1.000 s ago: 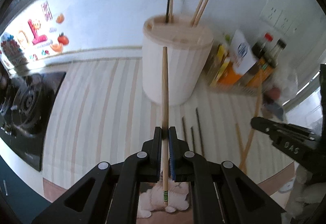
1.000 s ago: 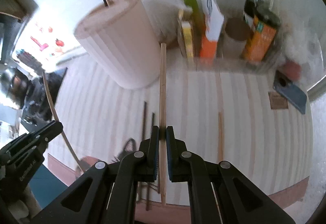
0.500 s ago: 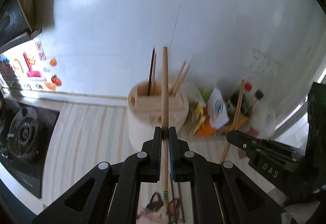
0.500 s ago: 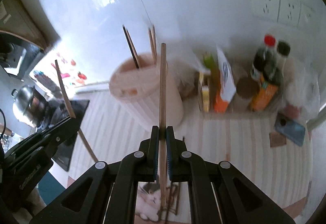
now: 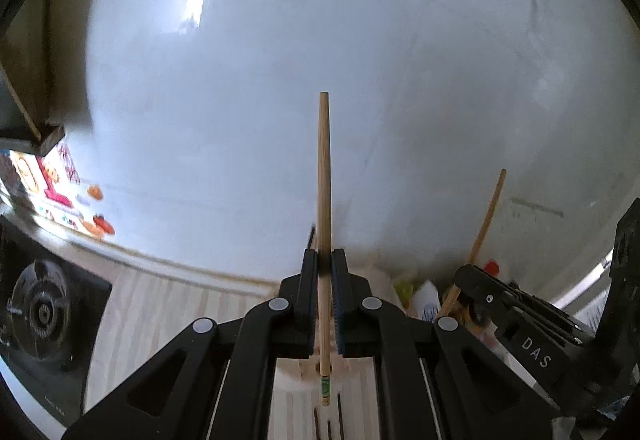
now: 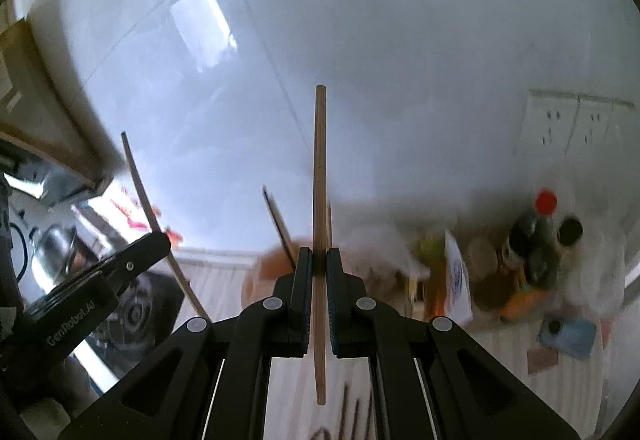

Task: Organize utensils
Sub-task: 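Lift both held chopsticks and carry them over the beige utensil holder, then open both tools to drop the chopsticks into the holder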

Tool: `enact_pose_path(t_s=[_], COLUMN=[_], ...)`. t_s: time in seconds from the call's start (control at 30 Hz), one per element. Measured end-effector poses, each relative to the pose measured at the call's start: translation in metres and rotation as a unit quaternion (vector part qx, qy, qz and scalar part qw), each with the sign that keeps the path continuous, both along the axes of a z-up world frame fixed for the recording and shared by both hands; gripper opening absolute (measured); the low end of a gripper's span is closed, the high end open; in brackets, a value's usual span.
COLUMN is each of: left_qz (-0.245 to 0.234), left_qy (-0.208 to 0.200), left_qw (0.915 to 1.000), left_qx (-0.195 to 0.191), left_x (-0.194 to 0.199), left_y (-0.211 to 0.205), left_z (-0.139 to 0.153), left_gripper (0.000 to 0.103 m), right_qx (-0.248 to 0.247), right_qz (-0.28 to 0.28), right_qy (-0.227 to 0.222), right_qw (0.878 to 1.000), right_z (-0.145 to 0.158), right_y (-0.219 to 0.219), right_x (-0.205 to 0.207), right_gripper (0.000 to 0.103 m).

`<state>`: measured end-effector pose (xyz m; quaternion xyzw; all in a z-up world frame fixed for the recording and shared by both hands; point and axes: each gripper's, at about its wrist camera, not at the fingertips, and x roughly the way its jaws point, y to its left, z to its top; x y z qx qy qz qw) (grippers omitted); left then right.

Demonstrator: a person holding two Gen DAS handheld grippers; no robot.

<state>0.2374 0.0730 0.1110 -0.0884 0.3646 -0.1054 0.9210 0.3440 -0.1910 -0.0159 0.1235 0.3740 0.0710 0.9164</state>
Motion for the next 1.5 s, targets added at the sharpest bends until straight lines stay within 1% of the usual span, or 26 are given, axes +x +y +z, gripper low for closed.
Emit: enact_pose_path(t_s=[0.13, 0.23, 0.4, 0.53, 0.6, 0.67, 0.8, 0.97, 1.03, 1.17, 1.23, 1.27, 1.3, 1.33, 1.4, 1.47, 1.5], left_qz=[0.008, 0.014, 0.029, 0.037, 0.039, 0.04, 0.036, 0.03, 0.027, 0.013, 0.011, 0.019, 0.029, 0.035, 0.054, 0.064, 0.066], left_qy=[-0.015, -0.025, -0.044, -0.037, -0.023, -0.014, -0.002, 0.005, 0.008, 0.043, 0.051, 0.051, 0.051, 0.051, 0.045, 0.045, 0.052], left_qw=[0.9999, 0.9996, 0.9985, 0.9984, 0.9988, 0.999, 0.9993, 0.9994, 0.9994, 0.9989, 0.9985, 0.9983, 0.9979, 0.9975, 0.9964, 0.9954, 0.9946], left_qx=[0.0, 0.007, 0.014, 0.018, 0.016, 0.015, 0.013, 0.019, 0.021, 0.013, 0.014, 0.019, 0.026, 0.034, 0.048, 0.056, 0.06], left_x=[0.025, 0.039, 0.057, 0.068, 0.074, 0.076, 0.078, 0.076, 0.074, 0.072, 0.067, 0.061, 0.056, 0.051, 0.033, 0.015, 0.005], left_y=[0.002, 0.001, 0.003, 0.007, 0.01, 0.012, 0.014, 0.013, 0.013, 0.014, 0.016, 0.019, 0.022, 0.023, 0.028, 0.031, 0.034], left_z=[0.008, 0.007, -0.009, -0.03, -0.042, -0.051, -0.063, -0.069, -0.07, -0.071, -0.066, -0.063, -0.061, -0.059, -0.057, -0.06, -0.065], left_gripper=[0.004, 0.004, 0.004, 0.004, 0.004, 0.004, 0.004, 0.004, 0.004, 0.006, 0.011, 0.014, 0.028, 0.048, 0.068, 0.069, 0.069], right_qx=[0.003, 0.0, -0.015, -0.032, -0.039, -0.045, -0.046, -0.043, -0.044, -0.047, -0.047, -0.044, -0.042, -0.039, -0.035, -0.04, -0.037], right_qz=[-0.011, -0.017, -0.024, -0.019, -0.015, -0.013, -0.009, -0.006, -0.003, 0.009, 0.011, 0.015, 0.015, 0.014, 0.012, 0.001, -0.003], right_qy=[-0.027, -0.046, -0.076, -0.103, -0.109, -0.107, -0.09, -0.071, -0.066, -0.044, -0.034, -0.029, -0.027, -0.026, -0.026, -0.025, -0.023], right_qw=[1.0, 0.999, 0.997, 0.994, 0.993, 0.993, 0.995, 0.997, 0.997, 0.998, 0.998, 0.998, 0.999, 0.999, 0.999, 0.999, 0.999], right_z=[0.012, 0.013, 0.002, -0.011, -0.02, -0.027, -0.038, -0.047, -0.05, -0.055, -0.056, -0.055, -0.054, -0.052, -0.046, -0.042, -0.04], right_y=[0.002, 0.006, 0.022, 0.037, 0.044, 0.047, 0.048, 0.048, 0.05, 0.054, 0.054, 0.053, 0.049, 0.047, 0.043, 0.037, 0.034], right_x=[0.03, 0.053, 0.082, 0.091, 0.094, 0.097, 0.103, 0.108, 0.102, 0.104, 0.104, 0.103, 0.1, 0.097, 0.091, 0.083, 0.078], right_gripper=[0.007, 0.007, 0.007, 0.007, 0.007, 0.007, 0.007, 0.007, 0.007, 0.007, 0.008, 0.008, 0.012, 0.018, 0.024, 0.026, 0.028])
